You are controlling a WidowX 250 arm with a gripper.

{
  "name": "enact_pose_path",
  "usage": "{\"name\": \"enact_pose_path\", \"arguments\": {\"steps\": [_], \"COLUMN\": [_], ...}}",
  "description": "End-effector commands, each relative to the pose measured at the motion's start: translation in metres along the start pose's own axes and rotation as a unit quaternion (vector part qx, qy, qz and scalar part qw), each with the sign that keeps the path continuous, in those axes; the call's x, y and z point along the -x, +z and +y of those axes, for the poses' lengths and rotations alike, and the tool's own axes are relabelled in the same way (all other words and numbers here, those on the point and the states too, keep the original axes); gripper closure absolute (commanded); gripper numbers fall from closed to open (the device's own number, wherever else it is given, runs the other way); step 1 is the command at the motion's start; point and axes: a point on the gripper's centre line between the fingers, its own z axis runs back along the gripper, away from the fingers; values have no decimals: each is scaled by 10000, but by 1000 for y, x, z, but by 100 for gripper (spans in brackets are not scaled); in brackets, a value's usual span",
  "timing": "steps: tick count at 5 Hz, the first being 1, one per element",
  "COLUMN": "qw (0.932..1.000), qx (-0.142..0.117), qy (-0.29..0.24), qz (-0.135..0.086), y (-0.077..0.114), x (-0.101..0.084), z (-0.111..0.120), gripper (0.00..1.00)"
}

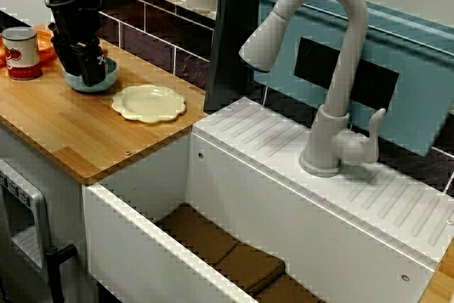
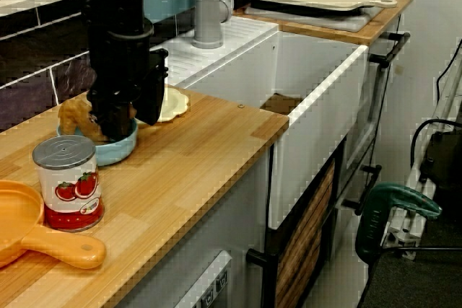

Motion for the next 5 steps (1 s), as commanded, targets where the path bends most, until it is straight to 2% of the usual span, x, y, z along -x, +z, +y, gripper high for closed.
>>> {"name": "enact_pose_path", "arguments": {"steps": [1,3,5], "qw": [9990,9991,9987], "qx": [-197,-110,194], "qy": [212,321,448], "qz": [-334,-253,-119], "y": [19,29,65], "x": [-2,-2,-17], "z": [12,14,9], "gripper": [100,100,100]}}
